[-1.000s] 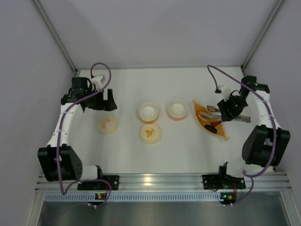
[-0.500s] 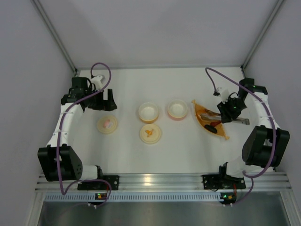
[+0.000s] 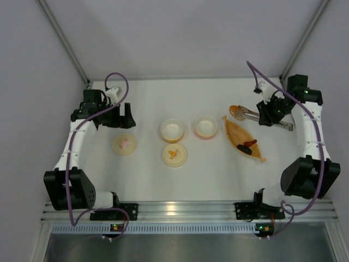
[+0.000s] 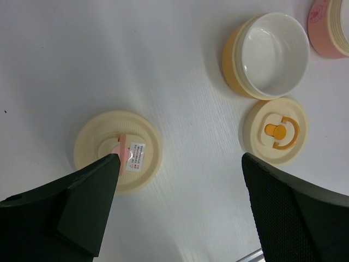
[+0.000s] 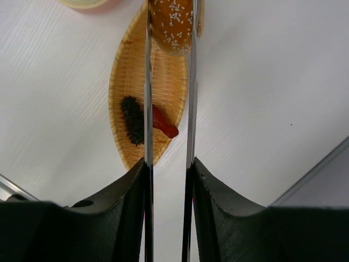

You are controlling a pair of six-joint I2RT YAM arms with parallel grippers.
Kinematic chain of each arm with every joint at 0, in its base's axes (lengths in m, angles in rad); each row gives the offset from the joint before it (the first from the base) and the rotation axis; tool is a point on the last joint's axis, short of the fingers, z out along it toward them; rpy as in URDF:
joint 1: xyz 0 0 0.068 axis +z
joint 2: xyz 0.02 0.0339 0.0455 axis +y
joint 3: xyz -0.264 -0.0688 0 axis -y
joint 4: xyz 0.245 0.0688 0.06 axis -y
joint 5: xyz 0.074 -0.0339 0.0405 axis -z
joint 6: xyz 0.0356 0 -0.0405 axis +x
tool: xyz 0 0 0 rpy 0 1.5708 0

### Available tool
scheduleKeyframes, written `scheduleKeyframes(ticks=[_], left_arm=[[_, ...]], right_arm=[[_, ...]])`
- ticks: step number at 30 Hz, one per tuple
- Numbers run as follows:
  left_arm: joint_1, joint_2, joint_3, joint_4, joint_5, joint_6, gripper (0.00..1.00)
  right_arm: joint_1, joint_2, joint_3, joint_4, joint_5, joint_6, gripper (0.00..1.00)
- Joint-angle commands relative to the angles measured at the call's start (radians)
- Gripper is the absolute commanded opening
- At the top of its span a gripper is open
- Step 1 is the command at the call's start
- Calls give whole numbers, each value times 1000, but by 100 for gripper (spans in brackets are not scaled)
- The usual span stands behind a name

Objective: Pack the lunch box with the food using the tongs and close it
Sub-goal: Pick up the fake food from the plate, then place the fake food in the packing box.

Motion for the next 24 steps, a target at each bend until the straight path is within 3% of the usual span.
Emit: scheduleKeyframes(ticks=[1, 6, 13, 24], left_arm=[[-1, -14, 56, -2, 34, -33, 98], [31, 24, 102, -31, 92, -51, 98], [88, 53, 100, -37, 160, -65, 98], [101, 50, 70, -29, 140, -47, 98]], right_arm=[[59, -40, 86, -61, -83, 43, 27], [240, -57, 111, 13, -25, 175, 28], [524, 36, 181, 123, 97, 338, 27], [756, 208, 315, 169, 196, 445, 27]])
